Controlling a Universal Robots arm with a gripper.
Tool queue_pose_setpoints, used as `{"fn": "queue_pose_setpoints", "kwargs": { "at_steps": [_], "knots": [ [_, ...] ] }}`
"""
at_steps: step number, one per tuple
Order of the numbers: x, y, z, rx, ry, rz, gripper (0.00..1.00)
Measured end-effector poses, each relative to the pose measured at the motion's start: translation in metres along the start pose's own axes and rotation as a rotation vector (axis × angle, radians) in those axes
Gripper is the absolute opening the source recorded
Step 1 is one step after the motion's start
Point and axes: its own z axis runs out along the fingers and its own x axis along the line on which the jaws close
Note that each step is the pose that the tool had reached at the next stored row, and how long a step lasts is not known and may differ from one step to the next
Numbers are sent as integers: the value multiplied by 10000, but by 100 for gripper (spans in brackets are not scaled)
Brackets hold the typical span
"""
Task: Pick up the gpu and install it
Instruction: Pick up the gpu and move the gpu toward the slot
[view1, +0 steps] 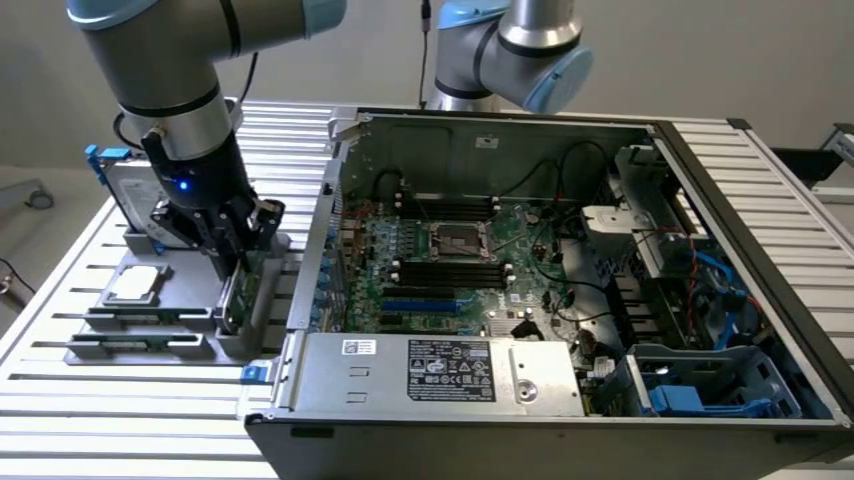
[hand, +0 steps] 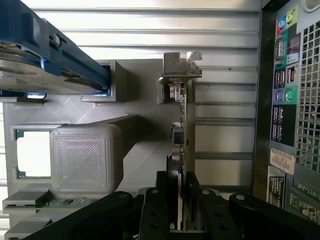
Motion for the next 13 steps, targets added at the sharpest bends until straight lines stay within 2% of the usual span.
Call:
{"fn": "queue_pose_setpoints", "kwargs": {
  "at_steps": [6,13],
  "knots": [
    [0,0,-16,-4,-4,0,27],
    [4,6,-328,0,0,2,27]
  ]
}}
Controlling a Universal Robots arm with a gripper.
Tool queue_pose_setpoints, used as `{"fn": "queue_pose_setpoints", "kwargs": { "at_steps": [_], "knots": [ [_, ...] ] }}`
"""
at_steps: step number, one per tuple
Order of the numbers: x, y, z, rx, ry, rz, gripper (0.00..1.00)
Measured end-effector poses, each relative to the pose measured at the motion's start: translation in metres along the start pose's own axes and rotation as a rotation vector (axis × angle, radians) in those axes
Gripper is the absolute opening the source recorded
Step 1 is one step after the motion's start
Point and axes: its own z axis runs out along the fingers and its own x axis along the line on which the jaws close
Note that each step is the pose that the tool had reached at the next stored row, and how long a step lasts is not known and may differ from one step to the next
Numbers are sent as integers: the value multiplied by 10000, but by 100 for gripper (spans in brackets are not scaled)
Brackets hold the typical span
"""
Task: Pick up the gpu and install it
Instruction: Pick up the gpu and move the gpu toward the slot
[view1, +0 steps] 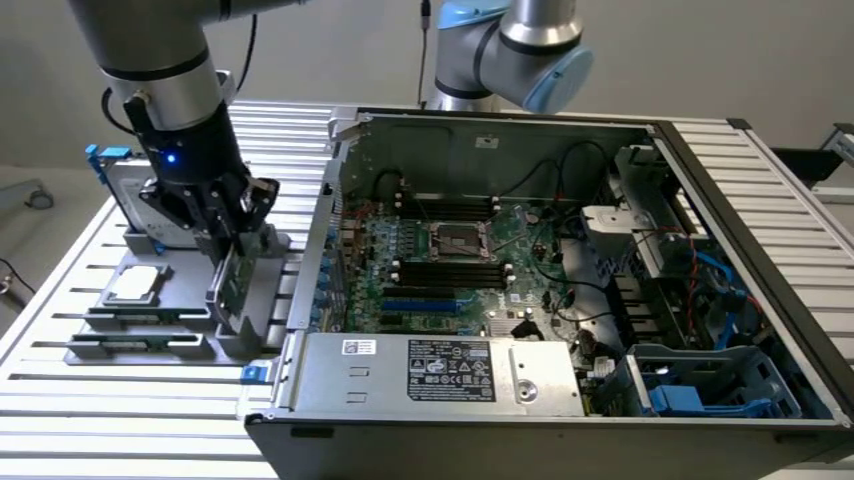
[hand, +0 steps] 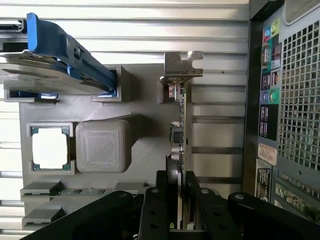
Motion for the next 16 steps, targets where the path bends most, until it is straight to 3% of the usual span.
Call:
{"fn": "queue_pose_setpoints", "kwargs": {
  "at_steps": [16],
  "knots": [
    [-5,14,-720,-2,-3,218,27]
  ]
}}
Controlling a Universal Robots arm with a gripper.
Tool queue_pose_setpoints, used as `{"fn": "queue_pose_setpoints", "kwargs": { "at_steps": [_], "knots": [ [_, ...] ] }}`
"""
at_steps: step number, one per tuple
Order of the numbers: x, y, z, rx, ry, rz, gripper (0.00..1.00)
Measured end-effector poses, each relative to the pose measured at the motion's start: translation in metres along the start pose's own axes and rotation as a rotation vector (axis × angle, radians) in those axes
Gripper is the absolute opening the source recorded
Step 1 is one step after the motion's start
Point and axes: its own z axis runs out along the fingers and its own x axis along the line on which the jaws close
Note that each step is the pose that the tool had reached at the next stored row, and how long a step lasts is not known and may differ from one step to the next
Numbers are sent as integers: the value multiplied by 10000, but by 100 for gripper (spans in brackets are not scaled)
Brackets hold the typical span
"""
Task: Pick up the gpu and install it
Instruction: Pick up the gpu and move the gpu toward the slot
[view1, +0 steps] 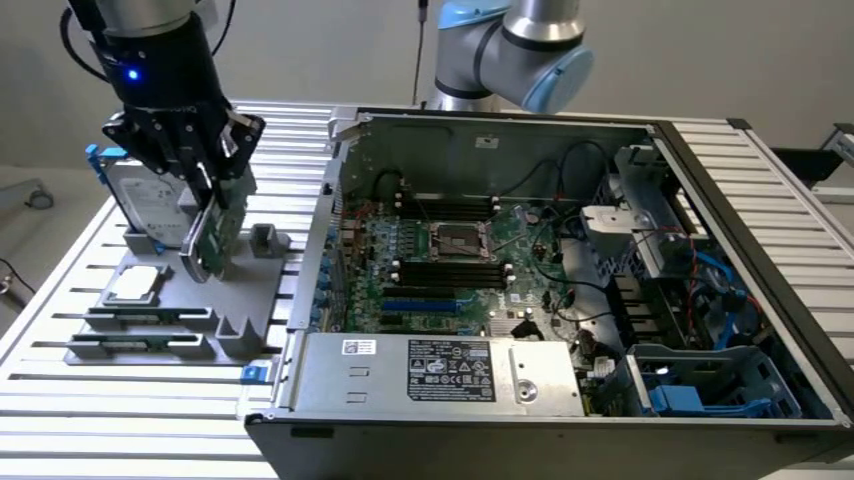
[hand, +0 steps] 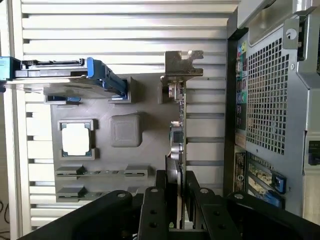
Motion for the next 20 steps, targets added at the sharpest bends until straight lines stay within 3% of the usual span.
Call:
{"fn": "queue_pose_setpoints", "kwargs": {
  "at_steps": [11,20],
  "knots": [
    [-239,13,-479,-1,6,66,27],
    [-649,19,-635,-6,56,67,27]
  ]
}}
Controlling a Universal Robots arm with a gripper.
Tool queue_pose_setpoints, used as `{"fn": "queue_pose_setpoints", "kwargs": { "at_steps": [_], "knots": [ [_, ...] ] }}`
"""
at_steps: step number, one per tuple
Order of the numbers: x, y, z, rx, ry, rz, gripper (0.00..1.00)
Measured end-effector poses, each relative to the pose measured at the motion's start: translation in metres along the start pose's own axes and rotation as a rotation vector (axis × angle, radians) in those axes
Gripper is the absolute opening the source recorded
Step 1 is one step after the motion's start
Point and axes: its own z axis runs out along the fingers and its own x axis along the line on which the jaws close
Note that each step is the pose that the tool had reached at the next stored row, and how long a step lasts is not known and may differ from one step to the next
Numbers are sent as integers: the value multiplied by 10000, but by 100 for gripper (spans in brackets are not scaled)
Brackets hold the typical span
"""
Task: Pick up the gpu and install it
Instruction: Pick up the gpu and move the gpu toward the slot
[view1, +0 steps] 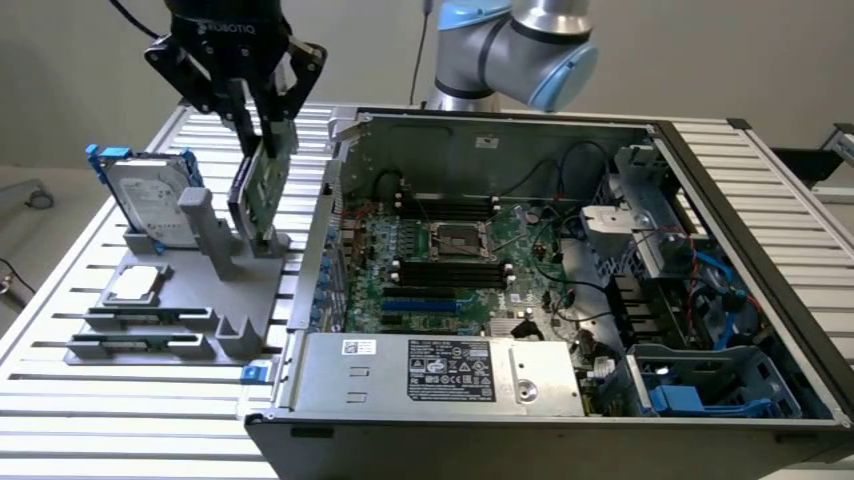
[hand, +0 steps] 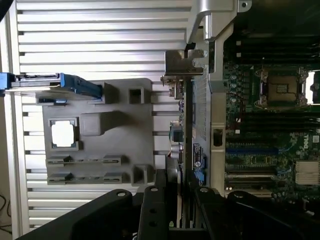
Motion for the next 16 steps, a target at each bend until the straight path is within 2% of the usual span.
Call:
{"fn": "queue_pose_setpoints", "kwargs": {
  "at_steps": [9,16],
  "knots": [
    [-383,9,-190,-2,29,0,27],
    [-701,-25,-204,-1,92,1,27]
  ]
}}
